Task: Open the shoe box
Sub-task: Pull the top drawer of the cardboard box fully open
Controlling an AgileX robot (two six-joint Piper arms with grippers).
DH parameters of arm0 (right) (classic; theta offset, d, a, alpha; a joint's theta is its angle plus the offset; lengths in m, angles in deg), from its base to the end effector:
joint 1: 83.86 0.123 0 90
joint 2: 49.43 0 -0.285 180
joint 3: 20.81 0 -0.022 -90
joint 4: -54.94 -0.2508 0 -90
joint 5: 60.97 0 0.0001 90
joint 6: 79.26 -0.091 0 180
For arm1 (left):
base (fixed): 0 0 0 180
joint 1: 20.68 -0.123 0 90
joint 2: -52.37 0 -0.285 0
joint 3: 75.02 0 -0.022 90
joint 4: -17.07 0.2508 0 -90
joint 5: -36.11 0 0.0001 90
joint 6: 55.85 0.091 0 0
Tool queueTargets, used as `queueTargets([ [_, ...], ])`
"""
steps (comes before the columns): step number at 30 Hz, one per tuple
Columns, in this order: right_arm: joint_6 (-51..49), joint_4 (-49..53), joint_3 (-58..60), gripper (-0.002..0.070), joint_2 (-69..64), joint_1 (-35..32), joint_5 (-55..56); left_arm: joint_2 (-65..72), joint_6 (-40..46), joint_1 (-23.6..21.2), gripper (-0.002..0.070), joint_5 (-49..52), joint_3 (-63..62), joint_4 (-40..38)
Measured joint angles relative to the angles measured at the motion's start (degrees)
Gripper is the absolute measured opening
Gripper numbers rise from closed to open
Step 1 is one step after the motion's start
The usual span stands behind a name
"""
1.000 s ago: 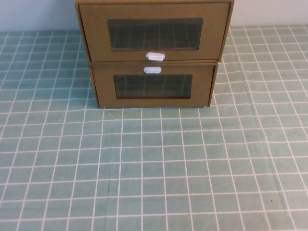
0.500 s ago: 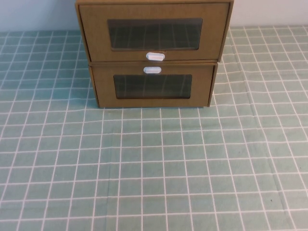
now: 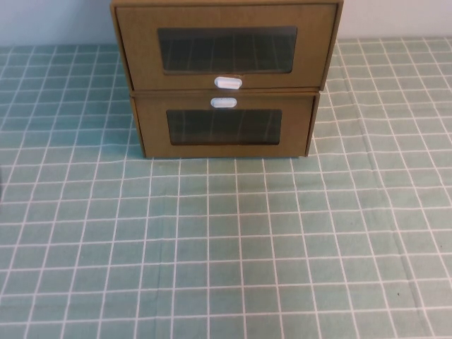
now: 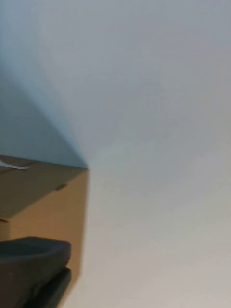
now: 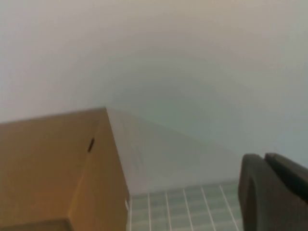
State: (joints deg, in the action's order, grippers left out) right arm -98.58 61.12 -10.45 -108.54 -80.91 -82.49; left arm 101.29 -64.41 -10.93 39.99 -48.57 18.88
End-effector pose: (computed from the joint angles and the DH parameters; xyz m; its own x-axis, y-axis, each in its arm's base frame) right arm 0.1717 0.0052 0.4746 -0.0177 0.2338 -0.9721 -0.0081 0.9722 0.2340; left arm 0.1373 -0.0234 0.4393 0.1629 -0.1473 -0.9756 0.1877 0.9754 -0.1159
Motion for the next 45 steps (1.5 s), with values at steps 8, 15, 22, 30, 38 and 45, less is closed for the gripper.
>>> queueTargets([
  [8, 3.41, -2.89, 0.02, -0.0013, -13.74, 1.25, -6.01, 12.21, 1.95, 0.00, -0.0005, 14.16, 0.00, -0.26],
  [15, 21.06, -9.08, 0.02, -0.0013, -25.89, 11.46, -6.01, 22.20, 17.78, 4.69, -0.0005, 17.29, -5.83, -10.56],
  [22, 45.96, -10.25, 0.02, -0.0013, -34.23, 27.74, -6.15, 33.61, 40.17, 6.30, -0.0005, 28.45, -23.59, -30.30],
  [30, 49.24, 6.66, -0.25, -0.0013, -36.46, 38.98, -9.46, 51.82, 49.45, 6.35, -0.0005, 38.22, -46.60, -46.62],
  [38, 24.67, 39.15, -5.13, -0.0013, -37.79, 47.76, -17.41, 71.32, 48.39, 6.44, -0.0005, 47.93, -67.28, -51.95],
  [45, -4.14, 66.14, -5.56, -0.0013, -45.12, 49.36, -15.24, 76.79, 45.13, 6.44, -0.0005, 51.97, -71.84, -53.26],
])
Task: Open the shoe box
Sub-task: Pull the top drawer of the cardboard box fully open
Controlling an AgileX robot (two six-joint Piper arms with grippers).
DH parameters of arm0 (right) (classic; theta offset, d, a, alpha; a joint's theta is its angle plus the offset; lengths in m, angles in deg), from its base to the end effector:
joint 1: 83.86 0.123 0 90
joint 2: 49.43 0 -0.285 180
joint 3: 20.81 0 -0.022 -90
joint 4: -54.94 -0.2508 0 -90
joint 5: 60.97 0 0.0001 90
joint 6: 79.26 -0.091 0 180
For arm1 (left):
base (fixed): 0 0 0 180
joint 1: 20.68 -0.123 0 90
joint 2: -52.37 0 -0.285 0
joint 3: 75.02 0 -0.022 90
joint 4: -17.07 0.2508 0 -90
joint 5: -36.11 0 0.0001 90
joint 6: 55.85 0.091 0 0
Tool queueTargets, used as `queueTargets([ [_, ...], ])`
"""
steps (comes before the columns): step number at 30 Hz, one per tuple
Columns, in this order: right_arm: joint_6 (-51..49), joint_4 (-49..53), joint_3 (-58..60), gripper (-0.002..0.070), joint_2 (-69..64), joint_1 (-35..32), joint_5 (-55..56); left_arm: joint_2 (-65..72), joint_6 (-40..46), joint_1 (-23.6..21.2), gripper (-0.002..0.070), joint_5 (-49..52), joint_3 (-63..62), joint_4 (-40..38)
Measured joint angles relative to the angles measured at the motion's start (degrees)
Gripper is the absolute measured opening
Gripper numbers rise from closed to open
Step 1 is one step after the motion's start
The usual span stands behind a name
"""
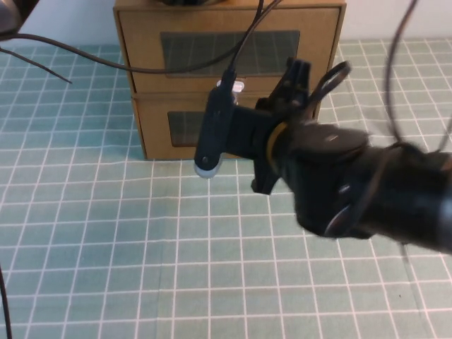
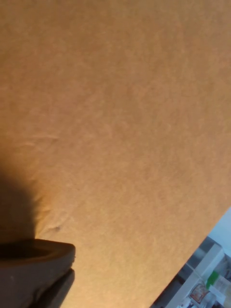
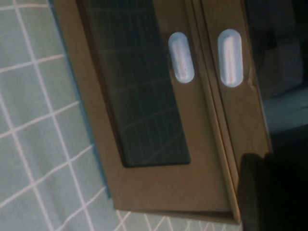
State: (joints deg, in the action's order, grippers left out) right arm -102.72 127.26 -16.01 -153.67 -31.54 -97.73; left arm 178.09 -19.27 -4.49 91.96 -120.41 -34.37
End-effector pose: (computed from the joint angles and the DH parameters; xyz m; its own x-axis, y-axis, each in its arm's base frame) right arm 0.2721 0.2673 0.2988 0.0211 -0.9204 -0.3904 -0.4783 0.3336 -0.8124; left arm 0.4331 -0.1871 0.3805 -0.5033 0.1659 -0.8480 0.7471 0.5767 -0.3306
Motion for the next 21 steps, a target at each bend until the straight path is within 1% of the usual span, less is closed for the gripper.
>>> queueTargets([
  [2, -8.79, 9.25, 0.00, 0.0001, -3.51, 0.09, 0.00, 0.08, -0.25, 0.00, -0.0005, 0.24, -0.14, -0.12],
  [4, -14.87, 16.55, -0.09, 0.0039, -6.17, 0.09, 0.32, 0.08, -0.36, 0.00, -0.0005, 0.27, -0.25, -0.12],
  [6, -17.83, 19.26, -1.14, 0.0114, -8.23, 0.09, 1.12, 0.08, -0.67, 0.00, -0.0005, 0.27, -0.25, -0.12],
  [8, -19.21, 20.73, -2.41, 0.0212, -10.08, 0.21, 1.00, 0.13, -1.04, 0.00, -0.0005, 0.27, -0.25, -0.12],
  [10, -20.04, 21.46, -3.63, 0.0289, -11.58, 0.30, 0.15, 0.13, -1.45, 0.00, -0.0005, 0.27, -0.25, -0.12],
  [11, -20.53, 21.77, -4.32, 0.0315, -12.27, 0.30, -0.25, 0.13, -1.58, 0.00, -0.0005, 0.27, -0.25, -0.12],
  [14, -21.21, 21.88, -6.27, 0.0337, -13.73, 0.00, -1.11, 0.13, -1.70, 0.00, -0.0005, 0.27, -0.25, -0.12],
  [21, -21.46, 22.12, -10.80, 0.0337, -16.44, -2.07, -1.26, 0.13, -1.97, 0.00, -0.0005, 0.30, -0.25, -0.12],
])
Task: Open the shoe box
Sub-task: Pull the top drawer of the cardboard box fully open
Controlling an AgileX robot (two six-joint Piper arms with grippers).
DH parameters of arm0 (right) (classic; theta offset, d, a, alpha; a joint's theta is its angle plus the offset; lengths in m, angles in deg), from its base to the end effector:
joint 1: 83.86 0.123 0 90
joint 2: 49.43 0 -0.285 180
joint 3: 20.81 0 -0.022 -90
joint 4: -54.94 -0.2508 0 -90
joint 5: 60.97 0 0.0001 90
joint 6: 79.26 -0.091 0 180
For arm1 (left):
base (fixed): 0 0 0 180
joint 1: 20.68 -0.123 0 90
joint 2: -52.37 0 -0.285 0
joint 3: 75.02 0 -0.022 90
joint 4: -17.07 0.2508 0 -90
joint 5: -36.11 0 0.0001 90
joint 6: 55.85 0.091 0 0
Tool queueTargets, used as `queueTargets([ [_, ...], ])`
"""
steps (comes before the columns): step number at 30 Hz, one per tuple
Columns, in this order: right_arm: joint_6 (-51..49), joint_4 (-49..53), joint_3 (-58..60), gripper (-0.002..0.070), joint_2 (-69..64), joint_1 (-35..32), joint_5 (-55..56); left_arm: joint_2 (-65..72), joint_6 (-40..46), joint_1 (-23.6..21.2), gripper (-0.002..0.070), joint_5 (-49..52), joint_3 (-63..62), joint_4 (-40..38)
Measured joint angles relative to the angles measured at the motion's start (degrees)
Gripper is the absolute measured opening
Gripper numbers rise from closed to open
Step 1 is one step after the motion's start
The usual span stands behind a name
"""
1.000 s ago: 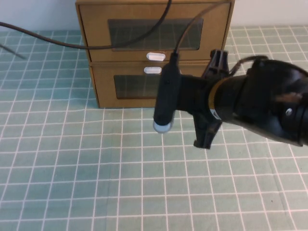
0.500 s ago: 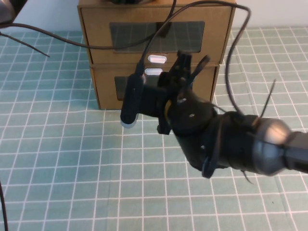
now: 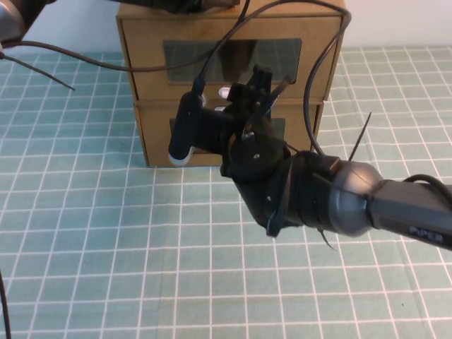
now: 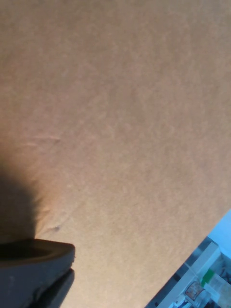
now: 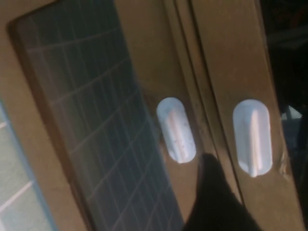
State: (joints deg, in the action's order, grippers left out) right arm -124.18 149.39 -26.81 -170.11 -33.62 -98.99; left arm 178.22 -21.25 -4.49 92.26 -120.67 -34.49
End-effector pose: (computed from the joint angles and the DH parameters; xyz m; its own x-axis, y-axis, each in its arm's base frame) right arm 0.3304 0.3097 0.2574 0.0397 -0.9075 -0.4182 -0.3314 0.3829 -0.8623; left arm 0.4331 -0.1874 0.3807 -0.5293 0.1473 -0.8355 0.7313 0.5785 -0.3613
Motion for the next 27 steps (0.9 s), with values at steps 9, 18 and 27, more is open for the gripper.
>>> queueTargets([
  [9, 0.00, 0.86, -6.58, 0.0171, -5.69, -2.77, 0.02, 0.00, 0.00, 0.00, -0.0005, 0.09, 0.00, -0.09],
  [18, 0.13, -0.40, -6.39, 0.0020, -5.96, -1.48, -3.34, 0.08, -1.98, 0.00, -0.0005, 0.49, -0.08, -0.11],
  [27, -3.91, 0.19, 5.51, 0.0015, 1.25, 4.13, -6.60, 0.08, -4.72, 0.18, -0.0005, 0.72, -0.12, 2.17],
])
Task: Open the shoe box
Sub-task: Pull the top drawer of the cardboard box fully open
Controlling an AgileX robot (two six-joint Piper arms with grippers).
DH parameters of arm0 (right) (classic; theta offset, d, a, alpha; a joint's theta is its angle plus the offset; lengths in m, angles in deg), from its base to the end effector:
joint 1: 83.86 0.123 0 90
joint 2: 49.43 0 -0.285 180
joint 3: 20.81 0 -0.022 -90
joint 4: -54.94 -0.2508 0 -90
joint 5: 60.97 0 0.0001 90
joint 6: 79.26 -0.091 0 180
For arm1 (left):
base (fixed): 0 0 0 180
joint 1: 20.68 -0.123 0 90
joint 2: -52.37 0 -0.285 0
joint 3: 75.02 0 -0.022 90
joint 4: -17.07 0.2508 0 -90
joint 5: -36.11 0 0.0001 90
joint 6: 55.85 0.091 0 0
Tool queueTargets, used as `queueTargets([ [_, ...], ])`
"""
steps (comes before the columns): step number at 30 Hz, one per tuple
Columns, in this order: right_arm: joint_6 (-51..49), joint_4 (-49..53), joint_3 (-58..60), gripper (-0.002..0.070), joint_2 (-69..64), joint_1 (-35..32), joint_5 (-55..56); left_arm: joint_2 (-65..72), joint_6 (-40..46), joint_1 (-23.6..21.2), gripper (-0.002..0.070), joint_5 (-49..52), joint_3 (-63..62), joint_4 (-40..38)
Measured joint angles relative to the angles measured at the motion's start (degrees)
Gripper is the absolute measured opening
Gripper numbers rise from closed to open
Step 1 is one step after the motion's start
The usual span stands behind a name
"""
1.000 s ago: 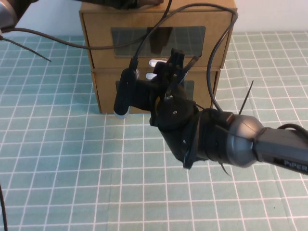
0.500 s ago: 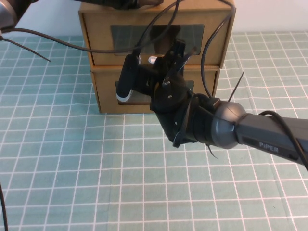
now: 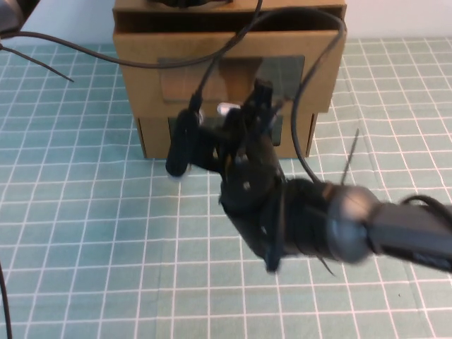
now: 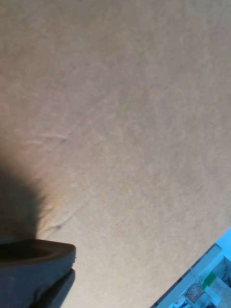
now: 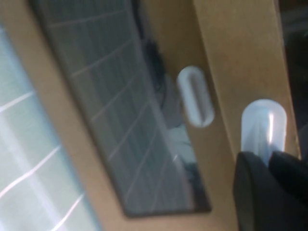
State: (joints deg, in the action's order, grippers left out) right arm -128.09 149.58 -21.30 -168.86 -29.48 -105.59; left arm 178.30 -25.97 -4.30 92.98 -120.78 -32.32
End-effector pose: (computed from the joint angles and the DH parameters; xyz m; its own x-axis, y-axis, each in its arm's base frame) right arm 0.3019 0.3118 0.2423 -0.0073 -0.9166 -0.3997 -0.3185 0.3810 -0.8680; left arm 0.4327 -0.1875 0.3778 -0.5839 0.1347 -0.8005 0.6906 0.6007 -0.4027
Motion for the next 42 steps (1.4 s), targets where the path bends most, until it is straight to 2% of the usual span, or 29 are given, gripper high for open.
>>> queueTargets([
  [10, -5.37, -5.91, 17.05, 0.0015, 13.10, 11.95, -5.37, 0.00, -0.08, 0.09, -0.0005, -0.10, -0.10, 0.55],
  [14, -5.81, -9.40, 19.11, 0.0015, 15.91, 16.25, -8.16, 0.00, -0.60, 0.09, -0.0005, -0.10, -0.10, 0.62],
  [18, -5.83, -10.46, 18.72, 0.0024, 16.03, 17.10, -7.90, 0.00, -0.82, 0.09, -0.0005, -0.10, -0.10, 0.68],
  [20, -6.07, -12.41, 17.45, 0.0055, 16.03, 17.10, -6.33, 0.00, -0.82, 0.09, -0.0005, 0.00, -0.10, 0.77],
  [26, -6.29, -21.75, 12.57, 0.0216, 16.03, 15.85, -0.64, 0.00, -0.82, 0.09, -0.0005, 0.32, -0.10, 0.97],
  [33, 2.00, -32.84, 10.43, 0.0251, 19.59, 15.42, 4.26, -1.52, 0.24, -0.25, -0.0005, 1.12, -0.10, 3.00],
  [38, 10.36, -45.65, 10.36, 0.0250, 26.83, 15.42, 9.70, -4.50, 0.24, -1.84, -0.0005, 4.44, -0.10, 6.43],
  [42, 19.79, -57.29, 9.09, 0.0221, 34.27, 15.42, 12.36, -8.36, 0.24, -2.24, -0.0005, 6.18, 0.01, 8.30],
])
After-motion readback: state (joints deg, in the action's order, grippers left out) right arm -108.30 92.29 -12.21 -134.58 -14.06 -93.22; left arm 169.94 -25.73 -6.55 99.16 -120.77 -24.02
